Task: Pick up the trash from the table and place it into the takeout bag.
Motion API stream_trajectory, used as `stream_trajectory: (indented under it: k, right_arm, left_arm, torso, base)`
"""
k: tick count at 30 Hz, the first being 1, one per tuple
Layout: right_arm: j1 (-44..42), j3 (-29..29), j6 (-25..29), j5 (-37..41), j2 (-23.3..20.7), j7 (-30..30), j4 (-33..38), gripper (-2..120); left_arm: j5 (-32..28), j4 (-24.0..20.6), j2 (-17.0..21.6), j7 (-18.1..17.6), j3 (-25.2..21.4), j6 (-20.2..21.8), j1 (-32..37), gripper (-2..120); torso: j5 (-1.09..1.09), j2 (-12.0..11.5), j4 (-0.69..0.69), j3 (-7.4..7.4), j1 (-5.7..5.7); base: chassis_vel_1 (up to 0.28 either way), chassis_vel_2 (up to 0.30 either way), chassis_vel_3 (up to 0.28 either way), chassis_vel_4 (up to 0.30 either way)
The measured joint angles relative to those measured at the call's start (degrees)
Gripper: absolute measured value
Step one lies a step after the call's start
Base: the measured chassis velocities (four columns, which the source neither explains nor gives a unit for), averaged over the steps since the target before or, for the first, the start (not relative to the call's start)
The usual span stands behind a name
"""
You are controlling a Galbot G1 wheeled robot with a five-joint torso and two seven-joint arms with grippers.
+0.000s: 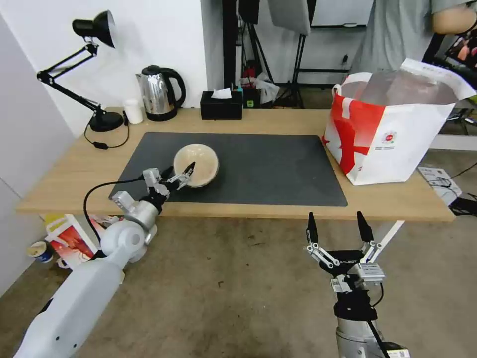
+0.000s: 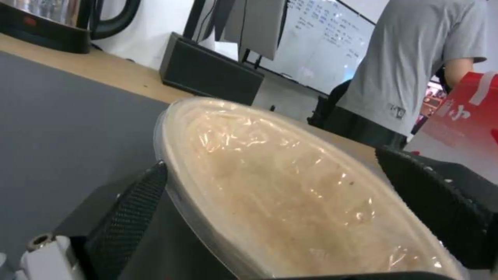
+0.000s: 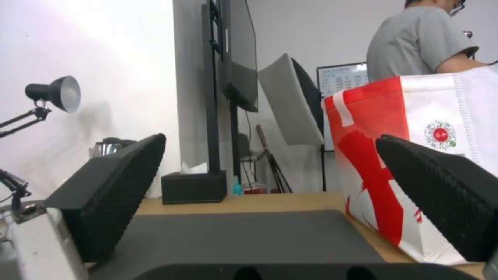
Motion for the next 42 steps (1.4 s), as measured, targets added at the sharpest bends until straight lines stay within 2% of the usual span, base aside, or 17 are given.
stream_trajectory:
  k: [3,6,7,9,11,12,13,14,16,18,20,21,23,26,30,42]
  right_arm:
    - [0.0,0.0,0.0,0.0,0.0,0.0,0.0,100]
    - [0.0,0.0,0.0,0.0,0.0,0.0,0.0,100]
    - [0.0,0.0,0.0,0.0,0.0,0.0,0.0,100]
    - [0.0,0.0,0.0,0.0,0.0,0.0,0.0,100]
    - [0.0,0.0,0.0,0.0,0.0,0.0,0.0,100]
    - [0.0,0.0,0.0,0.0,0.0,0.0,0.0,100]
    - [0.0,0.0,0.0,0.0,0.0,0.0,0.0,100]
    - [0.0,0.0,0.0,0.0,0.0,0.0,0.0,100]
    - [0.0,0.0,0.0,0.0,0.0,0.0,0.0,100]
    - [0.0,0.0,0.0,0.0,0.0,0.0,0.0,100]
    - [0.0,0.0,0.0,0.0,0.0,0.0,0.0,100]
    - [0.0,0.0,0.0,0.0,0.0,0.0,0.0,100]
    - [0.0,0.0,0.0,0.0,0.0,0.0,0.0,100]
    - [0.0,0.0,0.0,0.0,0.0,0.0,0.0,100]
    - [0.0,0.0,0.0,0.0,0.0,0.0,0.0,100]
    - [0.0,0.0,0.0,0.0,0.0,0.0,0.0,100]
  left_arm:
    - [0.1,0.6,-0.4,0.8,0.1,0.0,-0.2,98]
    - [0.2,1.4,-0.9,1.4,0.2,0.0,-0.4,85]
    - [0.2,1.4,-0.9,1.4,0.2,0.0,-0.4,85]
    - [0.3,1.9,-1.1,1.6,0.4,0.0,-0.7,75]
    - [0.3,2.0,-1.1,1.6,0.5,0.0,-0.8,72]
    - [0.3,2.1,-1.2,1.7,0.6,0.0,-1.0,69]
    - [0.3,2.2,-1.2,1.7,0.7,0.0,-1.3,59]
    - [0.3,2.2,-1.2,1.7,0.7,0.0,-1.3,59]
    - [0.1,2.2,-1.0,1.7,0.9,0.0,-1.8,50]
    - [0.1,2.2,-1.0,1.7,1.0,0.0,-1.8,48]
    - [-0.2,2.2,-0.7,1.8,1.0,0.0,-2.2,35]
    - [-0.2,2.2,-0.7,1.8,1.0,0.0,-2.2,35]
    - [-0.6,2.1,-0.5,1.8,1.1,0.1,-2.4,25]
    - [-0.9,2.0,-0.4,1.8,1.1,0.1,-2.7,19]
    - [-1.1,1.8,-0.3,1.9,1.2,0.2,-2.8,0]
    - [-1.1,1.5,-0.1,2.7,0.6,0.2,-2.3,0]
  torso:
    - [0.00,0.0,0.00,0.00,0.00]
    - [0.00,0.0,0.00,0.00,0.00]
    - [0.00,0.0,0.00,0.00,0.00]
    - [0.00,0.0,0.00,0.00,0.00]
    - [0.00,0.0,0.00,0.00,0.00]
    - [0.00,0.0,0.00,0.00,0.00]
    - [0.00,0.0,0.00,0.00,0.00]
    - [0.00,0.0,0.00,0.00,0.00]
    - [0.00,0.0,-0.01,0.00,0.00]
    - [0.00,0.0,-0.01,0.00,0.00]
    - [0.00,0.0,0.00,0.00,0.00]
    - [0.00,0.0,0.00,0.00,0.00]
    - [0.00,0.0,0.00,0.00,0.00]
    - [0.00,0.0,0.00,0.00,0.00]
    - [0.00,0.0,0.00,0.00,0.00]
    - [0.00,0.0,0.00,0.00,0.00]
  base:
    - [0.000,0.000,0.000,0.000]
    - [0.000,0.000,0.000,0.000]
    - [0.000,0.000,0.000,0.000]
    - [0.000,0.000,0.000,0.000]
    - [0.000,0.000,0.000,0.000]
    - [0.000,0.000,0.000,0.000]
    - [0.000,0.000,0.000,0.000]
    - [0.000,0.000,0.000,0.000]
    - [0.000,0.000,0.000,0.000]
    - [0.000,0.000,0.000,0.000]
    - [0.000,0.000,0.000,0.000]
    - [0.000,0.000,0.000,0.000]
    - [0.000,0.000,0.000,0.000]
    - [0.000,0.000,0.000,0.000]
    - [0.000,0.000,0.000,0.000]
    - [0.000,0.000,0.000,0.000]
